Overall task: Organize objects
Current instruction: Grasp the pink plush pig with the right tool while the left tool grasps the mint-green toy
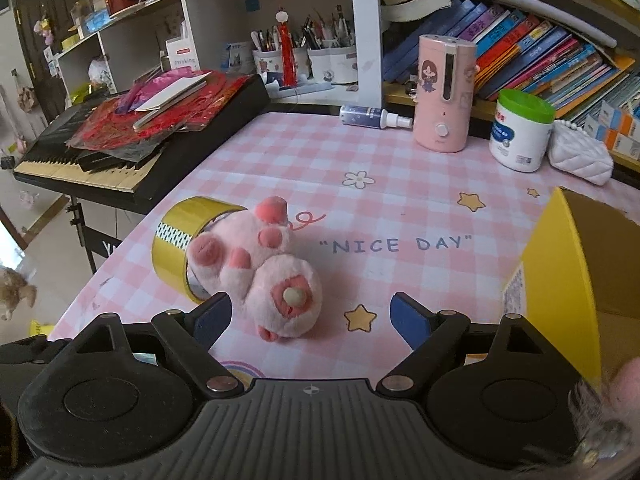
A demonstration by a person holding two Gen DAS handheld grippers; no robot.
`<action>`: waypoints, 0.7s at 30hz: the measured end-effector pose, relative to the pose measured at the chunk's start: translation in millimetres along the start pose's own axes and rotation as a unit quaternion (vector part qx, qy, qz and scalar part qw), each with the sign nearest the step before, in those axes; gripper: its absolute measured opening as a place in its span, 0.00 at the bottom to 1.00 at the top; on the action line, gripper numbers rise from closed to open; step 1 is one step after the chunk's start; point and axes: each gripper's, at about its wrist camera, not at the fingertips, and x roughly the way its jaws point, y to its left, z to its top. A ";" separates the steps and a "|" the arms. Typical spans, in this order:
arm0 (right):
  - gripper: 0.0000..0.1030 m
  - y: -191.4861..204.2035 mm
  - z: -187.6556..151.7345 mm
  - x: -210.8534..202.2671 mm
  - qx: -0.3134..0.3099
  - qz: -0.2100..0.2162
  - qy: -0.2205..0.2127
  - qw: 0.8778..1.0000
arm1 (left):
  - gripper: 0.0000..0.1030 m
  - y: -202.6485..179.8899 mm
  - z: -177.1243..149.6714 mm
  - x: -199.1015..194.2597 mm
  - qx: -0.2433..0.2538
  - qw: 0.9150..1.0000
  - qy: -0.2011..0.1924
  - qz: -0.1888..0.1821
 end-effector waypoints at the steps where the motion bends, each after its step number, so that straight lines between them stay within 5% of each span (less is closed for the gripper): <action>1: 0.85 -0.1 1.0 2.0 -0.001 0.003 0.002 1.000 | 0.78 0.2 0.7 1.6 -0.003 1.000 0.004 -0.001; 3: 0.87 0.4 3.1 5.3 -0.005 0.011 0.005 1.000 | 0.67 -0.6 1.1 1.6 0.002 1.000 0.001 0.002; 10: 0.91 11.6 9.6 24.8 -0.039 0.039 0.022 0.998 | 0.67 8.9 1.7 -5.8 -0.008 1.000 0.003 -0.002; 21: 0.91 42.0 11.6 77.3 -0.112 0.008 0.064 0.992 | 0.67 40.2 -4.9 -38.3 -0.042 0.999 -0.025 0.021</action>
